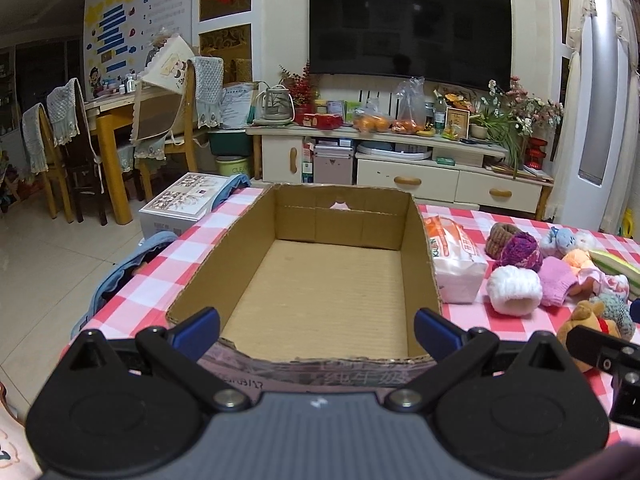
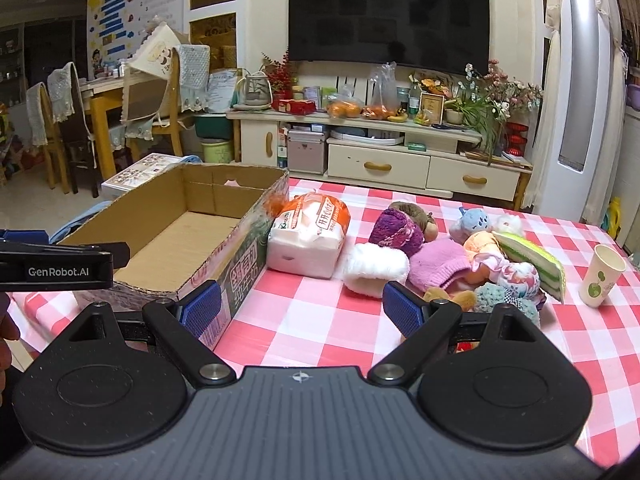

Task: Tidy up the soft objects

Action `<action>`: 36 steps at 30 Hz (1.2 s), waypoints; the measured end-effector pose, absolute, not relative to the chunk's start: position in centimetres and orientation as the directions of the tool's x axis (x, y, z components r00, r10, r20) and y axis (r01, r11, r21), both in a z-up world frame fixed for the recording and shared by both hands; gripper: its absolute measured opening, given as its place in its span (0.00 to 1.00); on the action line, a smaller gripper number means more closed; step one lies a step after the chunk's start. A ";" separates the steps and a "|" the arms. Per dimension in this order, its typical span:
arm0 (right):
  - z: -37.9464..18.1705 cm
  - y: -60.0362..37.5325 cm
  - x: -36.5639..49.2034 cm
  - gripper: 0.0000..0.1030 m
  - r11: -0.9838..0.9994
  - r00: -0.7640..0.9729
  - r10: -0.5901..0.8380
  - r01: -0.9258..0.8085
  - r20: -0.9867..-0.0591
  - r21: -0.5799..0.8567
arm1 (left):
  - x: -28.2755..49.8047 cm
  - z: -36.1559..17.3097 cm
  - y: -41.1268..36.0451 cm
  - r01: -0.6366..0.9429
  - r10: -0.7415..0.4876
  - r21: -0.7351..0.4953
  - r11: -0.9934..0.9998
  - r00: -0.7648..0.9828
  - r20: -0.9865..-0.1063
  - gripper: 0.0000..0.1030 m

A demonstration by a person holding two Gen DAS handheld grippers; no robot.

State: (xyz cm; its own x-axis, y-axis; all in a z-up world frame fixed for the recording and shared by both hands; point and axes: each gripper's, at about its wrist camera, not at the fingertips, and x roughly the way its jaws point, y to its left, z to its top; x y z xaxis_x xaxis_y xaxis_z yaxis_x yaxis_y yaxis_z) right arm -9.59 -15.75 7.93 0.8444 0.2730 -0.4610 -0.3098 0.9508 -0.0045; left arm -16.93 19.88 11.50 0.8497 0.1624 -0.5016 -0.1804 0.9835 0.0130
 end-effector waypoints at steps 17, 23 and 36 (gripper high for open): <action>8.0 -16.6 -9.7 1.00 0.980 0.893 0.189 -0.200 -0.410 0.014 | -17.0 11.4 18.0 -0.126 0.112 0.004 0.992 0.867 -0.485 1.00; 7.7 -18.4 -10.3 1.00 0.995 0.912 0.102 -0.099 -0.398 0.027 | -16.8 11.4 15.6 -0.054 0.058 0.022 0.998 0.877 -0.477 1.00; 6.8 -25.5 -11.9 1.00 0.982 0.912 0.021 0.057 -0.409 0.178 | -15.5 9.1 8.9 0.238 -0.196 0.017 0.971 0.836 -0.513 1.00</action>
